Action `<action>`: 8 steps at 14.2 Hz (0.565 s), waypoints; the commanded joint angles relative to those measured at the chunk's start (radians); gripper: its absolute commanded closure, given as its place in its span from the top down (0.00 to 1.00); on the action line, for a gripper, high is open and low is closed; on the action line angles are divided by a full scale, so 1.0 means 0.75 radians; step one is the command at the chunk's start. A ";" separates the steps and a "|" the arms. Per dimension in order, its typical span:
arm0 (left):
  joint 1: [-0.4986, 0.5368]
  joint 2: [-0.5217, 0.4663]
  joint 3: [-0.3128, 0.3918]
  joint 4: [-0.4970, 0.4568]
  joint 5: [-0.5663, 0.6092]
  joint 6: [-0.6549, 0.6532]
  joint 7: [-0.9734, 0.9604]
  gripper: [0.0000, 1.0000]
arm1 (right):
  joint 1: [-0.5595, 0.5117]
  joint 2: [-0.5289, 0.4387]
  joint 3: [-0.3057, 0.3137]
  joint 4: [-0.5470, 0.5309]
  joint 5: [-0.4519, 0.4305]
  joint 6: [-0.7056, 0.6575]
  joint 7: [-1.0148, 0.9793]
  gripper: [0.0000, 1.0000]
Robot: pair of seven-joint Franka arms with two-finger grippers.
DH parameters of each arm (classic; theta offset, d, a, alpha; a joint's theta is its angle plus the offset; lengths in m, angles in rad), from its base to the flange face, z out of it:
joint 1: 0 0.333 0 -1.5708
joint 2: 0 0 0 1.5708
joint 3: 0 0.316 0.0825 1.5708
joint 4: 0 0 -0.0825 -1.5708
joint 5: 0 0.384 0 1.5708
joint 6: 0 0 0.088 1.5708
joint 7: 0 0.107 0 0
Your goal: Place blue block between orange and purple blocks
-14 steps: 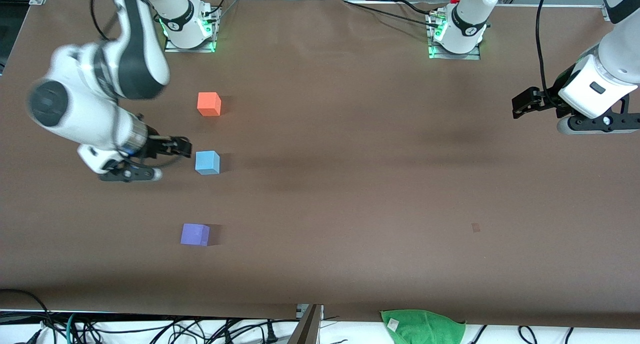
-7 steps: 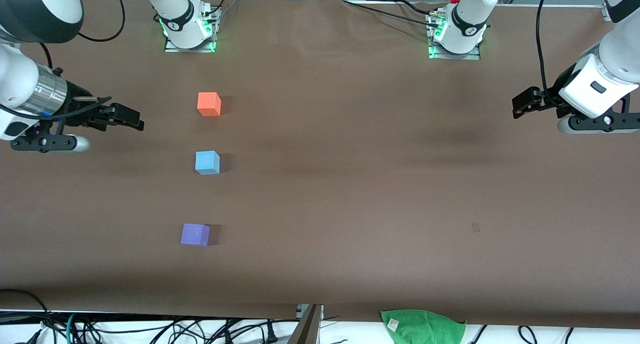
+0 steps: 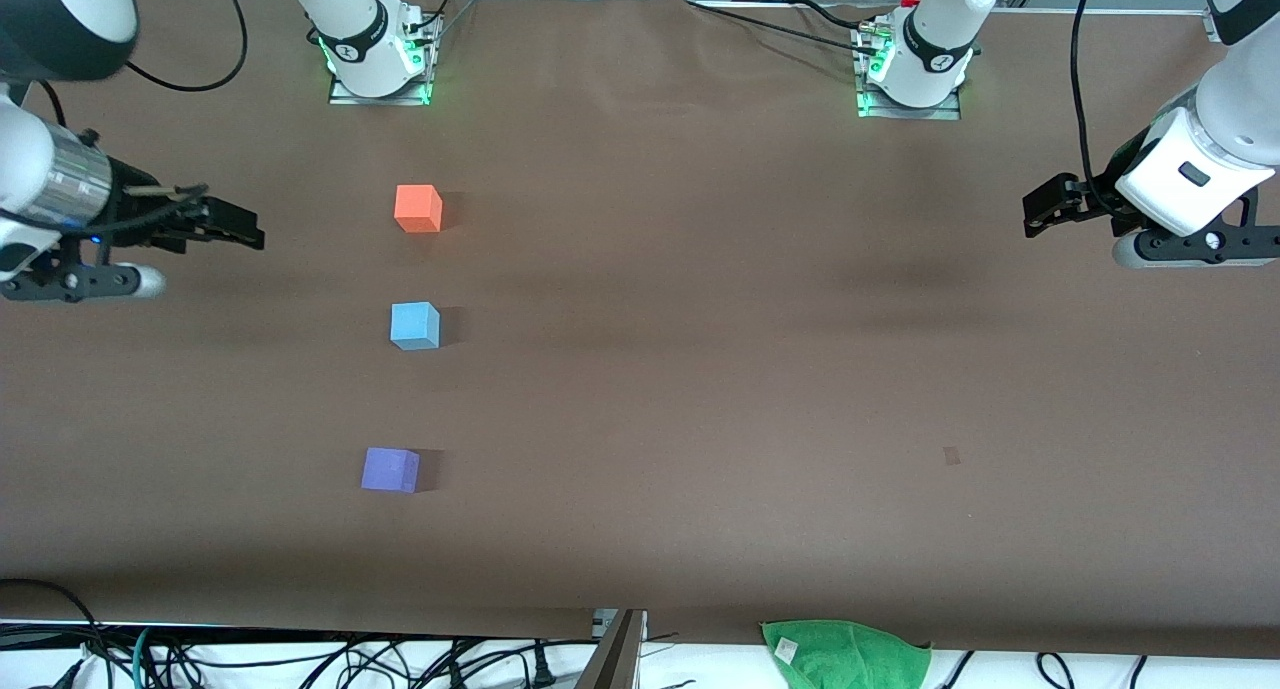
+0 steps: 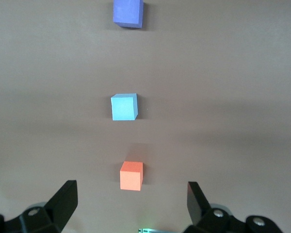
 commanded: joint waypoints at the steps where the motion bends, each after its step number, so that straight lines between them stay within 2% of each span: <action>1: 0.007 0.008 -0.011 0.030 0.007 -0.019 -0.002 1.00 | -0.130 -0.153 0.143 -0.130 -0.045 0.021 0.034 1.00; 3: 0.007 0.008 -0.011 0.030 0.007 -0.019 -0.002 1.00 | -0.130 -0.220 0.129 -0.235 -0.043 0.101 0.032 1.00; 8: -0.004 0.010 -0.013 0.030 0.007 -0.006 -0.002 1.00 | -0.118 -0.206 0.139 -0.205 -0.073 0.101 0.024 1.00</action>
